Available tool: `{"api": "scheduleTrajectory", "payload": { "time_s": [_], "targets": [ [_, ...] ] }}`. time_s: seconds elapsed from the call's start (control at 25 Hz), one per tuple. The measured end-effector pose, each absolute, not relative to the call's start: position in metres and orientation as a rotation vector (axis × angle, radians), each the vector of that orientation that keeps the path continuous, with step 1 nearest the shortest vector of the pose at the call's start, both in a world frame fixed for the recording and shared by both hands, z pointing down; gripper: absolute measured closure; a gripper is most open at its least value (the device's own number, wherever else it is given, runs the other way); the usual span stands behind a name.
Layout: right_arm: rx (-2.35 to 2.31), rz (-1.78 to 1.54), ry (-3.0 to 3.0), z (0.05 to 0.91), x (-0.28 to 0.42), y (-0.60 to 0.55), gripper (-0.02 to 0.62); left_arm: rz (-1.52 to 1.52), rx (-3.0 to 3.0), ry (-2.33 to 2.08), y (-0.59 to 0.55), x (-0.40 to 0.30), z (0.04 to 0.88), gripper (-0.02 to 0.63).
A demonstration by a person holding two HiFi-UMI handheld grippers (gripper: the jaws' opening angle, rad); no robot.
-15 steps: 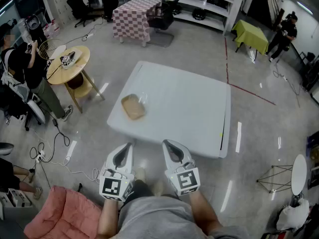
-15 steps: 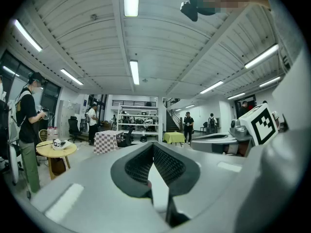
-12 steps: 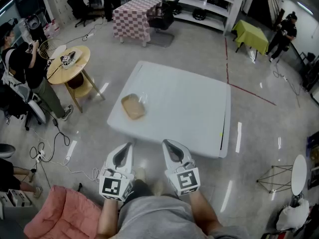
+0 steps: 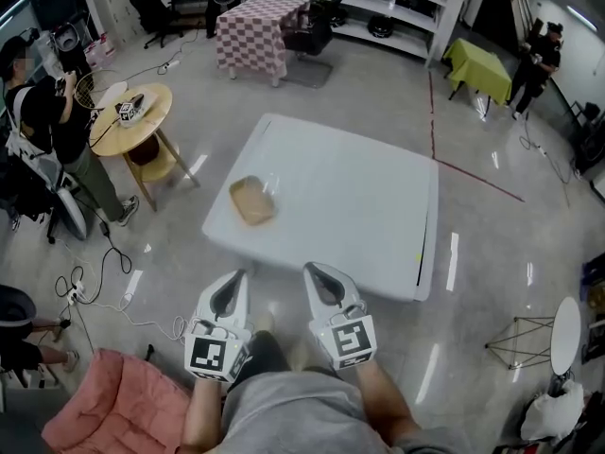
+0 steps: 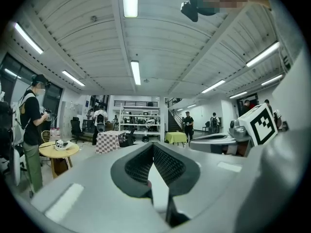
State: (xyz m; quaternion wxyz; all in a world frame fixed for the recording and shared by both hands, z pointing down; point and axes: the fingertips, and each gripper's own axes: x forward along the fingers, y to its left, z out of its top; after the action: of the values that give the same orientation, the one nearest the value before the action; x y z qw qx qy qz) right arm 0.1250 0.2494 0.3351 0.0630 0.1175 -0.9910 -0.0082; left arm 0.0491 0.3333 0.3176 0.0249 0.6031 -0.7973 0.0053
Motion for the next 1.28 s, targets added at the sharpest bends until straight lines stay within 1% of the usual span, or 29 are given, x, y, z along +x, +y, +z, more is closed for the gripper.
{"api": "scheduleTrajectory", "payload": {
  "time_s": [0.32, 0.8, 1.28],
  "targets": [
    [0.333, 0.004, -2.976, 0.349, 0.093, 0.234, 0.592, 0.023, 1.843, -2.456, 0.317, 0.017, 0.328, 0.595],
    [0.334, 0.086, -2.936, 0.365, 0.003, 0.161, 0.592, 0.033, 1.820, -2.385, 0.239, -0.071, 0.348, 0.595],
    [0.350, 0.139, -2.861, 0.386, -0.085, 0.111, 0.592, 0.035, 1.807, -2.313, 0.185, -0.165, 0.368, 0.595]
  ]
}}
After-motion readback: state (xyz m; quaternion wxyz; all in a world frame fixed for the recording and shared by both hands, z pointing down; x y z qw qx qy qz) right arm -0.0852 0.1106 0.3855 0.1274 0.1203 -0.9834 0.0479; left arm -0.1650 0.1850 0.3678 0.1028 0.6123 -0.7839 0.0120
